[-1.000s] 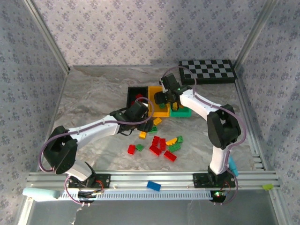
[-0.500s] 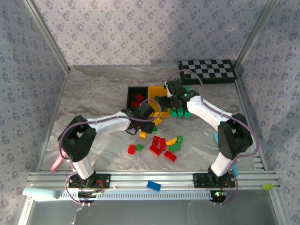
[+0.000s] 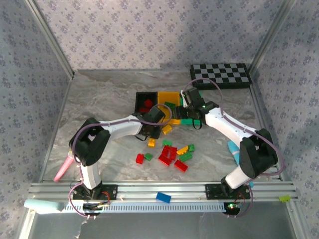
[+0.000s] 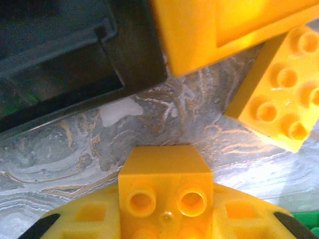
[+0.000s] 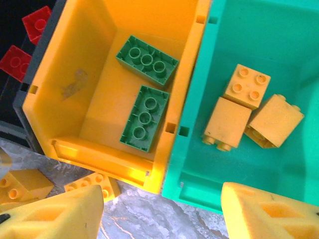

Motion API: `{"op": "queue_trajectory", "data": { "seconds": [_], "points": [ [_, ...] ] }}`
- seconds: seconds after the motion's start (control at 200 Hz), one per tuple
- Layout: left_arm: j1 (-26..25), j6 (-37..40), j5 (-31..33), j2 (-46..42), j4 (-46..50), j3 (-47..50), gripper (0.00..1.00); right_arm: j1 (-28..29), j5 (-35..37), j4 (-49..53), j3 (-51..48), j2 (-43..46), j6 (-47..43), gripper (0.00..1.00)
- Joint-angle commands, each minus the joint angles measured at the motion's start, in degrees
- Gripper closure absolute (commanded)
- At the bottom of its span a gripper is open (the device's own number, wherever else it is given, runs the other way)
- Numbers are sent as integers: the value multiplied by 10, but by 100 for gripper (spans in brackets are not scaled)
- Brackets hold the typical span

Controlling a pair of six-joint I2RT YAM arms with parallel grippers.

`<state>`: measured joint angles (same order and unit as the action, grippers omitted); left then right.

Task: Sort the legos into containers by color
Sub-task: Pick up the lego from the center of the table, then place the lego in the container.

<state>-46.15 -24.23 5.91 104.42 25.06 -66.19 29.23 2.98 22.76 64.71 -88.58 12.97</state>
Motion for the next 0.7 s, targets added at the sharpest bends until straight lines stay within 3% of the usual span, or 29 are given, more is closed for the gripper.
{"op": "queue_trajectory", "data": {
  "seconds": [0.0, 0.135, 0.42, 0.565, 0.695],
  "points": [
    [-10, 17, 2, -13, 30, -44, 70, -5, 11, -3, -14, 20, -3, 35],
    [-31, 33, 29, -22, 65, -82, 70, -11, 10, -8, -31, 34, 3, 35],
    [-39, 59, -3, -20, 29, -168, 69, -81, 11, -36, -113, 116, 54, 35],
    [-39, 88, -27, 53, 52, -295, 69, -136, -14, -28, -136, 148, 69, 35],
    [-38, 111, -44, 147, 112, -445, 69, -148, -17, -22, -156, 167, 69, 35]
  ]
}}
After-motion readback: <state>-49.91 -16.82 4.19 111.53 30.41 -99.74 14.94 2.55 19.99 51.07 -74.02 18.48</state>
